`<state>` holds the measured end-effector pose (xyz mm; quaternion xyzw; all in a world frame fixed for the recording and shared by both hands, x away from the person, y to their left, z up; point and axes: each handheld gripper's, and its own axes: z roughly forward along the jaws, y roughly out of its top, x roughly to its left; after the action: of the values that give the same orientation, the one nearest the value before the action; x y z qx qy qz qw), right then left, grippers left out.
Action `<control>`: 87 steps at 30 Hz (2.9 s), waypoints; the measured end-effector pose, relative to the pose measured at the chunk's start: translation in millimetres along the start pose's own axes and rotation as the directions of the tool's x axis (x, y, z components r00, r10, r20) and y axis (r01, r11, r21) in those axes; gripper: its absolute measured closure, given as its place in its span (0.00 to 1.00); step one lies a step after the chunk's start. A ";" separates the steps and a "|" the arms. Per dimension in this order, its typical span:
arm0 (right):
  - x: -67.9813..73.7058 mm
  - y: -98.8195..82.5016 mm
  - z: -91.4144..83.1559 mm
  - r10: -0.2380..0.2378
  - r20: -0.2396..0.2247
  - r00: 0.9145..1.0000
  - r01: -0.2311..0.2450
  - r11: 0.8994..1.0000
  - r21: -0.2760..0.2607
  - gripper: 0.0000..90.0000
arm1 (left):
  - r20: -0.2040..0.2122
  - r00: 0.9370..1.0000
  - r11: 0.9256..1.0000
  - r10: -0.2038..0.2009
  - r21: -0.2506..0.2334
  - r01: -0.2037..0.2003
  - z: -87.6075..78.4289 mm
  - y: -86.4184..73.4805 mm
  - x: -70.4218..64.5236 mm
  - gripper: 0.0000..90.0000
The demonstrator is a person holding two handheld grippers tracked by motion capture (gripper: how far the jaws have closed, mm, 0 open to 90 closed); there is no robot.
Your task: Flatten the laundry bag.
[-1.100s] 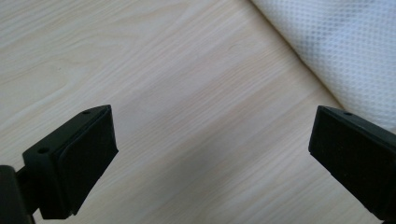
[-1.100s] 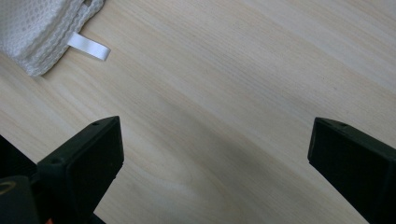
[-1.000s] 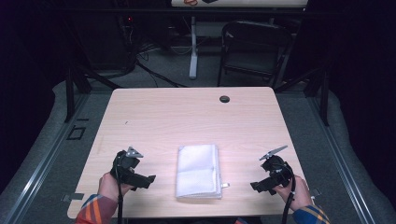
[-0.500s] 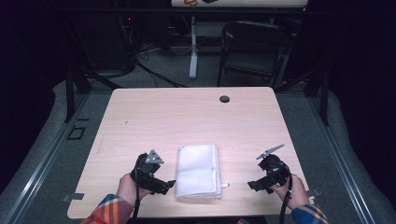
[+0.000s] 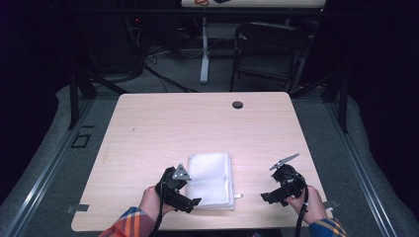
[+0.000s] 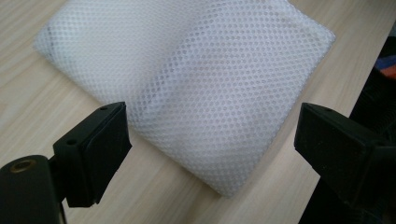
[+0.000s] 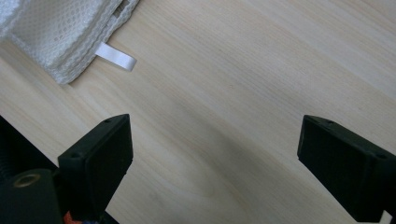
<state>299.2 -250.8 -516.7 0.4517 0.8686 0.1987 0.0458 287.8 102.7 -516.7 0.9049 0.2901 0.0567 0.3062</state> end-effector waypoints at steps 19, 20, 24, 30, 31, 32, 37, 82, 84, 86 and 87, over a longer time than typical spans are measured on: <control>-1.1 -2.5 0.5 -0.005 -0.008 1.000 0.005 1.000 0.014 0.15 | 0.074 0.993 0.994 0.097 0.041 -0.100 30.2 12.9 -16.3 0.13; -1.0 -2.4 0.8 -0.003 -0.009 1.000 0.003 1.000 0.020 0.15 | 0.072 0.992 0.993 0.106 0.047 -0.110 32.5 14.3 -17.3 0.13; 1.9 -2.9 1.4 -0.011 -0.010 1.000 0.011 1.000 0.025 0.16 | 0.069 0.987 0.986 0.142 0.075 -0.147 44.5 17.5 -22.4 0.14; 2.9 -4.1 6.2 0.018 -0.027 0.999 -0.018 1.000 0.006 0.16 | 0.043 0.980 0.975 0.194 0.102 -0.198 55.7 21.4 -31.6 0.18; 1.4 -3.1 4.8 -0.003 -0.017 1.000 0.004 0.999 0.039 0.16 | 0.026 0.978 0.971 0.208 0.114 -0.209 58.2 21.5 -33.3 0.21; 1.7 -3.3 5.3 0.001 -0.026 1.000 0.000 1.000 0.031 0.16 | 0.020 0.977 0.970 0.213 0.119 -0.214 59.8 21.3 -34.3 0.23; 3.9 -3.2 6.1 0.003 -0.031 1.000 -0.002 1.000 0.026 0.17 | -0.023 0.970 0.961 0.241 0.145 -0.236 66.6 19.1 -38.8 0.35; 23.3 2.2 7.6 -0.084 -0.054 0.995 0.086 0.996 0.028 0.36 | 0.094 0.976 0.980 0.198 -0.018 -0.197 39.8 22.6 -23.1 0.96; 25.1 2.7 7.6 -0.089 -0.053 0.995 0.090 0.996 0.023 0.39 | 0.085 0.977 0.980 0.198 -0.027 -0.196 37.9 22.6 -23.4 0.96; 28.6 4.2 8.4 -0.106 -0.056 0.993 0.107 0.994 0.022 0.44 | 0.072 0.977 0.980 0.199 -0.034 -0.197 36.0 22.8 -23.4 0.96; 30.8 4.8 8.6 -0.111 -0.058 0.992 0.112 0.993 0.021 0.48 | 0.073 0.978 0.980 0.196 -0.045 -0.193 35.6 22.7 -23.1 0.96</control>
<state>287.0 -220.9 -519.6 0.3972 0.8957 0.1981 0.0267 289.8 56.5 -530.3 0.9245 0.1871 0.0570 0.3272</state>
